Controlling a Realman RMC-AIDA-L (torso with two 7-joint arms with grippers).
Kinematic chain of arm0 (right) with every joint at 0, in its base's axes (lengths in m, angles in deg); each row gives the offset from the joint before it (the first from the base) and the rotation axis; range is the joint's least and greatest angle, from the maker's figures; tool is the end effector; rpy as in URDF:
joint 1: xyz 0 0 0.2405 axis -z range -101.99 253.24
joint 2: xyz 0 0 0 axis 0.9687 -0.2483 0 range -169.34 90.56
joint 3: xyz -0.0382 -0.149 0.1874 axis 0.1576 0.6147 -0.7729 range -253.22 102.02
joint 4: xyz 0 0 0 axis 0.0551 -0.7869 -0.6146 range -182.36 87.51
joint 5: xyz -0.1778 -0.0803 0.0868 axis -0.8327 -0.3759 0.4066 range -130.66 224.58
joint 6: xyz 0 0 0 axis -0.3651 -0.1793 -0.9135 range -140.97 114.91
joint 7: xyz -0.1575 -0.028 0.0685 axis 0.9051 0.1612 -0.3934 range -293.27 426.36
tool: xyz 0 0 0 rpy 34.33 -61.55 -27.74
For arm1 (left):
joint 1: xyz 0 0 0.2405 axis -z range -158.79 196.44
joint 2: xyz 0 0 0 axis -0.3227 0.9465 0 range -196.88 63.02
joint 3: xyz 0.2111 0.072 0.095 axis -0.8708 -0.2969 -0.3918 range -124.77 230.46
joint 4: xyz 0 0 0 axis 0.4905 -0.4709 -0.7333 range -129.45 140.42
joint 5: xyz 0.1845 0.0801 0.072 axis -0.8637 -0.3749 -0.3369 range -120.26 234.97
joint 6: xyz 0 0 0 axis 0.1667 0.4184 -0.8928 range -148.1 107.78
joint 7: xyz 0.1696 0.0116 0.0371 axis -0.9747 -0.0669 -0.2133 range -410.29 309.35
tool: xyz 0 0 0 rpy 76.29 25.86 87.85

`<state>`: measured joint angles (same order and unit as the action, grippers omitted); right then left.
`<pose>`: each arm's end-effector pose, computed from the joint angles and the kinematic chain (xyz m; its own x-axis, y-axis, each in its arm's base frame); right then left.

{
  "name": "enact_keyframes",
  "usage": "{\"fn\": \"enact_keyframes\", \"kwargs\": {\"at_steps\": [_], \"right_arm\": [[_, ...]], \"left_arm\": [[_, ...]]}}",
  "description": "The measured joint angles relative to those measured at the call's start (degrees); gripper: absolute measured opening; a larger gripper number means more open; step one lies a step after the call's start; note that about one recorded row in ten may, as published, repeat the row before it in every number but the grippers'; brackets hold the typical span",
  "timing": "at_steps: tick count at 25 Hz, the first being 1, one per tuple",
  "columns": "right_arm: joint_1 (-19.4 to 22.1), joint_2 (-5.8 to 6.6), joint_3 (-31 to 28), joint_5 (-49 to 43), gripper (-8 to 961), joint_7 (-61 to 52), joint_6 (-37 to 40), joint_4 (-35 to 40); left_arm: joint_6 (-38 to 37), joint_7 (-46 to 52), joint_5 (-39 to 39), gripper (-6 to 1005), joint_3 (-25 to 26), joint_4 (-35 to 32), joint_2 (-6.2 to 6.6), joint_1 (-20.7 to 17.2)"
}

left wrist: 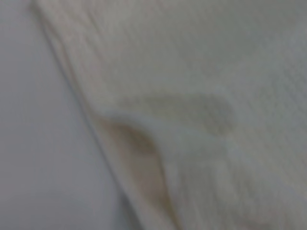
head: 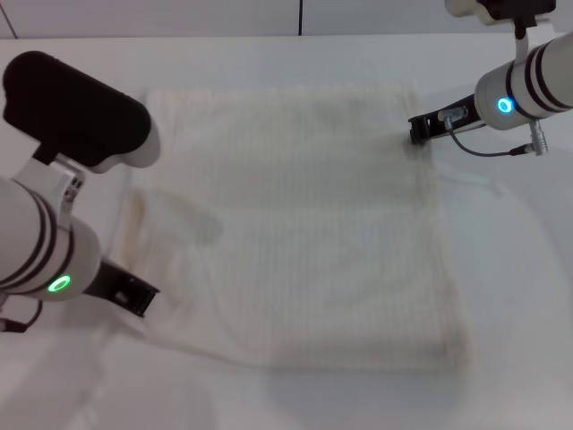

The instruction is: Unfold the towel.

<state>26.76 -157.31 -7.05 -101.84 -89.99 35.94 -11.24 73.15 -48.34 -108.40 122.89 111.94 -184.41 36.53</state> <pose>0.2345 0.4518 -0.0506 0.5219 -0.8202 -0.2345 -0.7596 -0.3217 -0.5652 -0.1735 0.2798 -0.0284 0.6045 0.7770 -0.1755 0.4916 -0.5372 -0.6853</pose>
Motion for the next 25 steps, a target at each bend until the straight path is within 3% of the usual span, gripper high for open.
{"fn": "enact_keyframes", "kwargs": {"at_steps": [7,11,16,17,18,19,20,21,22,23,25], "right_arm": [[1.5,-0.4,0.02,0.0,0,0.0,1.15,2.8],[2.77,-0.75,0.15,0.0,0,0.0,2.25,5.95],[6.88,-1.29,3.72,0.33,0,-0.01,2.99,15.01],[8.46,-1.41,5.33,0.45,0,-0.04,2.7,18.11],[12.85,-1.56,9.55,1.12,0,-0.2,0.77,25.78],[12.85,-1.56,9.55,1.12,0,-0.2,0.77,25.78],[18.08,-1.58,14.51,2.15,-1,-0.2,-3.39,33.68],[21.7,-1.55,17.67,2.47,-1,0.0,-6.93,38.32],[25.42,-1.53,20.62,2.67,-1,0.55,-11.01,42.31],[25.42,-1.53,20.62,2.67,-1,0.55,-11.01,42.31],[33.22,-1.57,27.04,2.7,-1,3.08,-21.43,49.21]], "left_arm": [[-1.51,0.16,-0.01,168,0.6,-0.45,0.27,0.35],[-1.34,0.5,-0.07,240,2.14,-0.3,1.32,-0.02],[-5.54,-1.76,-0.1,481,5.57,0.36,2.97,0.73],[-7.73,-2.98,-0.09,513,6.5,0.37,3.08,0.73],[-14.91,-7.11,-0.11,544,9.23,0.4,3.02,0.19],[-14.91,-7.11,-0.11,576,9.23,0.4,3.02,0.19],[-14.91,-7.11,-0.11,607,9.23,0.4,3.02,0.19],[-26.18,-13.7,-0.18,639,12.91,0.39,1.58,-2.32],[-26.18,-13.7,-0.18,638,12.91,0.39,1.58,-2.32],[-33.18,-17.55,-0.11,638,14.24,0.43,0.4,-4.5],[-33.18,-17.55,-0.11,636,14.24,0.43,0.4,-4.5]]}}
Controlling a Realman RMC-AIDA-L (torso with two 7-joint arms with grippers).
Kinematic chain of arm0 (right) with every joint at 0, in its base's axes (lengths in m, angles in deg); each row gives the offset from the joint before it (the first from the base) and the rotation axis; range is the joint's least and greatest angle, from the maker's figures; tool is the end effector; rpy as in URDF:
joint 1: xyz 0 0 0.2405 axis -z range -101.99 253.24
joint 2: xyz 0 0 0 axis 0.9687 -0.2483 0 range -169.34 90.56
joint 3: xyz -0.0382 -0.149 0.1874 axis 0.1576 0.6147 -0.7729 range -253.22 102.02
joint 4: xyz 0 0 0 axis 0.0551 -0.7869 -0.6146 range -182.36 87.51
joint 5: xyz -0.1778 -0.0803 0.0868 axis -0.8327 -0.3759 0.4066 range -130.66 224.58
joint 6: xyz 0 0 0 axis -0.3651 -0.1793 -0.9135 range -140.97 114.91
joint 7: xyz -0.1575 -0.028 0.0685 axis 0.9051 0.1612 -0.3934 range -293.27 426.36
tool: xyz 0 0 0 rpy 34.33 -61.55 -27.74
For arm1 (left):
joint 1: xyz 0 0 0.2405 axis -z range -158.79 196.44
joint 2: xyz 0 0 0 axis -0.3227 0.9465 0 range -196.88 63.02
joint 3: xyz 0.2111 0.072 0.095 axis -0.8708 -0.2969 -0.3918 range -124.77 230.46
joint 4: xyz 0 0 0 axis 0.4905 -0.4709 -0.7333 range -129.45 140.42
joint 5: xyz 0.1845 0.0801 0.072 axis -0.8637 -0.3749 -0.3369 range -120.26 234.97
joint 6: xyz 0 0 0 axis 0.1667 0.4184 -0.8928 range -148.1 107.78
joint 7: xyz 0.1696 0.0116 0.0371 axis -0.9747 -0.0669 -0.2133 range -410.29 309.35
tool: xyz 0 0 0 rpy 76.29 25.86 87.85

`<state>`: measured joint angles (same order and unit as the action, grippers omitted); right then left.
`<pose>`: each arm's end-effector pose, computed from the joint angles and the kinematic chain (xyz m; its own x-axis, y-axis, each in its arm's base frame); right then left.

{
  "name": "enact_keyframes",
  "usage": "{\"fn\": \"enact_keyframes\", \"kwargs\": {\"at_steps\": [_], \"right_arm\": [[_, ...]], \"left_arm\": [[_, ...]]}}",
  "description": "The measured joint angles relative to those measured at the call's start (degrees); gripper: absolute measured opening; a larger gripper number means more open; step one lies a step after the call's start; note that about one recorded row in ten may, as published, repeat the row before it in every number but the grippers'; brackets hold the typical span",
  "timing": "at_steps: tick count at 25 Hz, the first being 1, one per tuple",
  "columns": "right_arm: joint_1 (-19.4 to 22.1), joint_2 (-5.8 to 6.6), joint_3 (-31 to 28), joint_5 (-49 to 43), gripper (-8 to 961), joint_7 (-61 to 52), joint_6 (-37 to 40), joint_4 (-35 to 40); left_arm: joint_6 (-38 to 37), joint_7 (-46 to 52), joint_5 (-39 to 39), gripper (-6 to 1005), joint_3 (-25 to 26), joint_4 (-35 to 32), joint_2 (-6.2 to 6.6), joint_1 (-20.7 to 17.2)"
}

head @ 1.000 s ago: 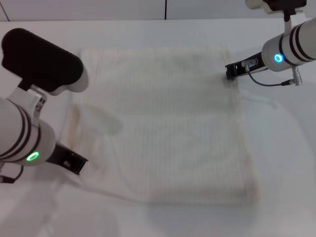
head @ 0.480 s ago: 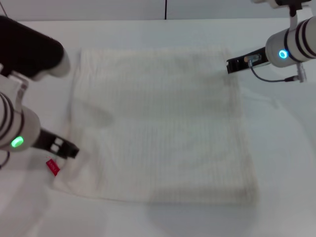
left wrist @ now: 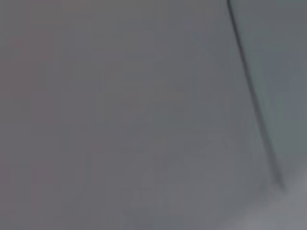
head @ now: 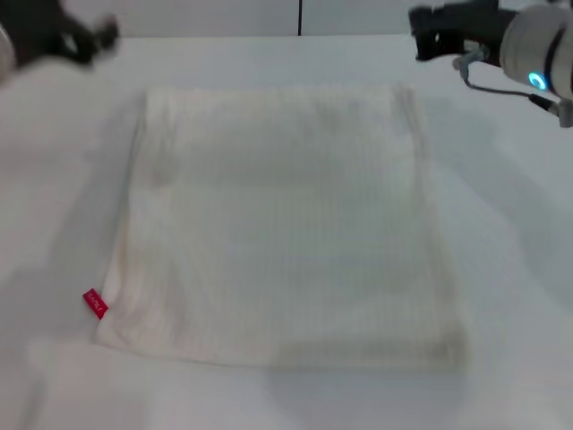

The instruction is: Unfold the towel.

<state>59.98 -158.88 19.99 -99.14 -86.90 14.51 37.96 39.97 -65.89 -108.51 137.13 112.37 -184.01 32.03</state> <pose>0.1503 0.4109 0.0043 0.8513 -0.2703 -0.4497 -0.5247 -0.4431 -0.7269 -0.1510 0.3688 0.0442 0.8847 0.4380 0.1598 0.3668 -0.4422 -0.8185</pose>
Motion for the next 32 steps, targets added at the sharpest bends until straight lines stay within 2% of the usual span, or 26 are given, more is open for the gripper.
{"fn": "enact_keyframes", "kwargs": {"at_steps": [1,2,3,4,5,6,7,8,9,11,12,13,14,15,16,17,18,21,22,23,26,28,30,32], "right_arm": [[3.52,-0.05,3.17,0.02,-1,1.86,-6.99,2.14],[6.24,-0.12,5.72,0.02,-1,2.63,-10.89,3.09],[11.03,-0.24,10.63,-0.11,-1,4.23,-21.29,3.37],[11.03,-0.24,10.63,-0.11,-1,4.23,-21.29,3.37],[13.24,-0.29,13.01,-0.2,-1,4.62,-27.81,2.61],[14.87,-0.32,15.19,-0.19,0,4.62,-33.57,0.99],[16.61,-0.34,17.69,-0.2,0,4.59,-41.48,-1.5],[18.42,-0.31,21.54,-0.09,0,3.29,-55.81,-8.53],[18.42,-0.31,21.54,-0.09,0,3.29,-55.81,-8.53],[18.86,-0.13,25.28,-0.03,0,-0.41,-72.95,-18.36],[18.64,-0.07,26.66,0.11,0,-3.35,-80.7,-23.68],[18.19,-0.02,27.98,0.55,-1,-6.79,-88.92,-29.43],[17.48,-0.02,28.96,1.58,-1,-10.66,-96.25,-35.32],[16.72,-0.02,30.39,3.62,7,-13.01,-101.98,-39.86],[15.85,0.02,32.33,7.15,16,-15.13,-108.62,-44.86],[15.34,0.08,33.85,10.2,24,-15.96,-112.8,-47.91],[14.83,0.1,36.9,17.02,33,-15.96,-119.1,-52.3],[14.98,0.06,38.0,21.03,58,-15.95,-120.89,-54.31],[15.19,0.0,38.27,22.93,66,-15.95,-120.97,-55.16],[15.37,-0.1,38.48,24.96,74,-15.96,-120.72,-56.44],[15.35,-0.2,39.0,25.89,100,-15.95,-120.25,-57.49],[15.16,-0.22,39.35,26.02,116,-15.95,-119.83,-58.12],[14.9,-0.21,39.54,26.06,133,-15.94,-119.07,-58.44],[14.72,-0.2,39.7,26.08,233,-15.92,-118.59,-58.75]], "left_arm": [[0.0,0.0,0.0,636,0.0,0.0,0.0,0.0],[-23.39,-6.55,0.11,635,-0.03,-1.4,-1.3,-7.12],[-37.19,-7.09,0.17,636,-1.01,-3.8,-1.27,-10.51],[-37.19,-7.09,0.17,637,-1.01,-3.8,-1.27,-10.51],[-46.16,-7.23,0.22,637,-1.42,-5.9,-1.33,-12.45],[-63.69,-7.2,0.49,638,-1.82,-12.67,-1.54,-15.66],[-67.79,-7.18,0.69,639,-2.02,-14.42,-1.59,-16.19],[-81.01,-7.11,2.13,639,-2.96,-21.22,-1.68,-17.73],[-81.01,-7.11,2.13,640,-2.96,-21.22,-1.68,-17.73],[-81.01,-7.11,2.13,641,-2.96,-21.22,-1.68,-17.73],[-94.95,-7.14,6.14,641,-4.7,-30.91,-1.62,-17.98],[-110.01,-7.21,10.66,644,-6.42,-43.82,-1.65,-16.11],[-113.59,-6.98,11.7,647,-7.06,-47.79,-1.64,-15.22],[-113.59,-6.98,11.7,649,-7.06,-47.79,-1.64,-15.22],[-124.65,-4.32,15.22,652,-9.47,-59.17,-1.59,-12.31],[-128.08,-2.32,16.67,655,-10.31,-63.53,-1.5,-11.11],[-129.96,-0.41,17.44,658,-10.72,-66.29,-1.45,-10.23],[-131.25,2.75,17.96,666,-10.84,-69.3,-1.44,-9.36],[-132.6,6.78,18.32,669,-10.62,-76.91,-1.45,-6.89],[-132.86,8.04,18.34,672,-10.59,-80.57,-1.49,-5.62],[-132.86,8.04,18.34,680,-10.59,-80.57,-1.49,-5.62],[-132.49,8.56,18.41,686,-10.92,-85.46,-1.67,-3.81],[-132.43,8.56,18.41,691,-11.02,-85.74,-1.7,-3.73],[-132.36,8.56,18.41,710,-11.08,-85.92,-1.72,-3.67]]}}
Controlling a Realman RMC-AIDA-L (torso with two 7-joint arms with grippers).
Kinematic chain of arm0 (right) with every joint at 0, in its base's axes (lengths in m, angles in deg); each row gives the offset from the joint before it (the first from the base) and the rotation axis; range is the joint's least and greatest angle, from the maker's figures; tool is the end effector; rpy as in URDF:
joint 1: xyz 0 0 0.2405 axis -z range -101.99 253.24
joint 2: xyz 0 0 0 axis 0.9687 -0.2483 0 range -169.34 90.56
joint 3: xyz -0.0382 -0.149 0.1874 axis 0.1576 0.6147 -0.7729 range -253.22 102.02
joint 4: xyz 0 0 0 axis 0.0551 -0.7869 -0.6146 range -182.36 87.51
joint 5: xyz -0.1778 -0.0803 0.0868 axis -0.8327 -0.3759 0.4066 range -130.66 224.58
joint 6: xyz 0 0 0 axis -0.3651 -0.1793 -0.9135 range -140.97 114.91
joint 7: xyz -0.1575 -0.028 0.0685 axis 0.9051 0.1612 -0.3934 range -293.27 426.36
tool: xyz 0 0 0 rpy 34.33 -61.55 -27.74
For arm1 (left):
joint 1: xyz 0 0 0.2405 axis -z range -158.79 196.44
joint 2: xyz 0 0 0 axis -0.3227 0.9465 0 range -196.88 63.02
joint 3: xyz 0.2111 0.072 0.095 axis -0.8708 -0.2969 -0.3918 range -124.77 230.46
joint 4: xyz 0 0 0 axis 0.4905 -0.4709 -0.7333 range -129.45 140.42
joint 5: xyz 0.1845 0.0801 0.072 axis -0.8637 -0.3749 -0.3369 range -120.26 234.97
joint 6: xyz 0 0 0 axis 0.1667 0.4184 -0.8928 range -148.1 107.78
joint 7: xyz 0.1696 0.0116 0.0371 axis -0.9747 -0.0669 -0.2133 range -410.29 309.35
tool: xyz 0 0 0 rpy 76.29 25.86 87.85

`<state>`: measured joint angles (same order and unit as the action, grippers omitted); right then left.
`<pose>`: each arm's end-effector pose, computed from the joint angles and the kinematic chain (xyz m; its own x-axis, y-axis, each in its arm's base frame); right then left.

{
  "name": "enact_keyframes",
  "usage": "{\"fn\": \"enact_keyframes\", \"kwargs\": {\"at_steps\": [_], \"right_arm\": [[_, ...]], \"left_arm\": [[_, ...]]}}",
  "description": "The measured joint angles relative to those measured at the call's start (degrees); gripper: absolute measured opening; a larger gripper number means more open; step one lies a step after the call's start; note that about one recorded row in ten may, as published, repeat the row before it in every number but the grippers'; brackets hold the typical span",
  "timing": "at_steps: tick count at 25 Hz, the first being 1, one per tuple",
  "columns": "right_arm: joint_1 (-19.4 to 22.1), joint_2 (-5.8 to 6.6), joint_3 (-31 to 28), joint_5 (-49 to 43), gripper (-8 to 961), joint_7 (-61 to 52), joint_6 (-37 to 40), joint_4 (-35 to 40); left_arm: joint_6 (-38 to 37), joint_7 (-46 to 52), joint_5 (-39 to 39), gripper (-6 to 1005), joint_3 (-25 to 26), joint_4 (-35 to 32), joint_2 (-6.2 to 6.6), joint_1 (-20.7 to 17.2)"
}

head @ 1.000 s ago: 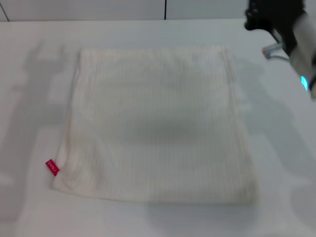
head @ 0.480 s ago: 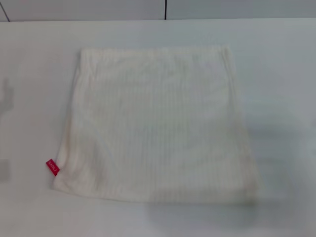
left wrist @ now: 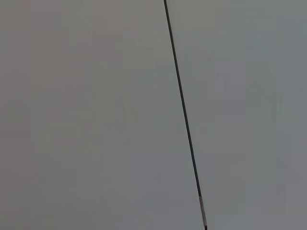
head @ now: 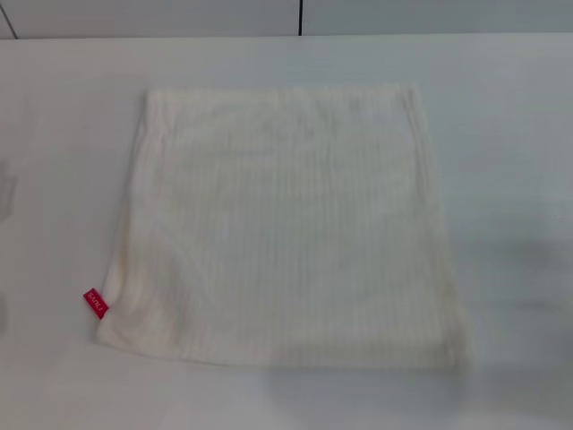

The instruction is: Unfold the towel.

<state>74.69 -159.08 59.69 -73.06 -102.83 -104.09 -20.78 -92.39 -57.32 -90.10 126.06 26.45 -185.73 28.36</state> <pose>0.3282 0.2336 0.0324 0.7466 0.3044 -0.5916 -0.6608 0.2362 -0.7124 -0.3511 0.3044 0.0454 0.8246 -0.1590 0.5430 0.5638 0.1504 -0.8121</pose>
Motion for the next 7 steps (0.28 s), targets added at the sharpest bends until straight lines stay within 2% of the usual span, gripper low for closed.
{"fn": "enact_keyframes", "kwargs": {"at_steps": [2,7], "right_arm": [[-0.94,0.03,1.04,0.05,334,0.15,1.24,-2.12],[-1.2,0.05,1.31,0.15,334,0.17,1.97,-2.76]], "left_arm": [[0.25,0.76,0.01,742,-0.07,-0.79,-0.08,0.15],[0.37,1.91,0.01,774,-0.75,-1.97,-0.11,0.35]]}}
